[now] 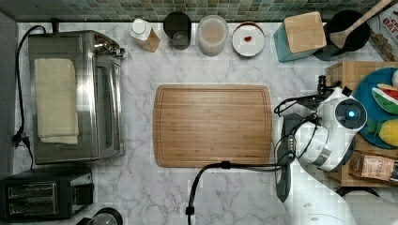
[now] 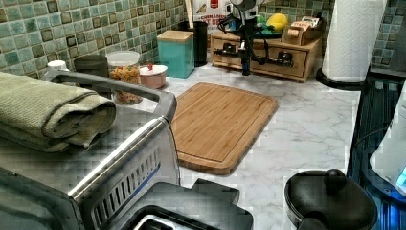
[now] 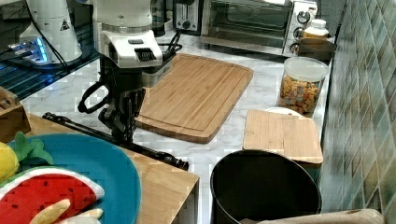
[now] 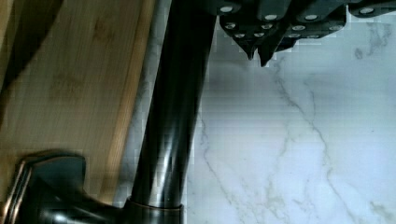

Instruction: Close the drawer.

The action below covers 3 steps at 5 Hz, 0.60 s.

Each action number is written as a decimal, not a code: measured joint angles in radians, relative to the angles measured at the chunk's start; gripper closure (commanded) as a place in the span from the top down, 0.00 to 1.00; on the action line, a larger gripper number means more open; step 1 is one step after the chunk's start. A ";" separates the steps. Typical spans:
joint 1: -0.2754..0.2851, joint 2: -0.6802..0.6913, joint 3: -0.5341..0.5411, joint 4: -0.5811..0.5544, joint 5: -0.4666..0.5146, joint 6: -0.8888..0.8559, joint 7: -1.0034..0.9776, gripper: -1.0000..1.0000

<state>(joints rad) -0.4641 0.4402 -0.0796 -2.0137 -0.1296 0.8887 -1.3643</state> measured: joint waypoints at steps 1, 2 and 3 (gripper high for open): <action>0.000 0.007 0.001 0.017 0.001 -0.029 0.000 0.00; 0.001 0.007 0.001 0.017 0.001 -0.029 0.000 0.00; 0.006 0.007 -0.003 0.017 -0.001 -0.029 0.000 0.00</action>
<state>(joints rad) -0.4585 0.4473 -0.0830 -1.9971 -0.1302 0.8594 -1.3643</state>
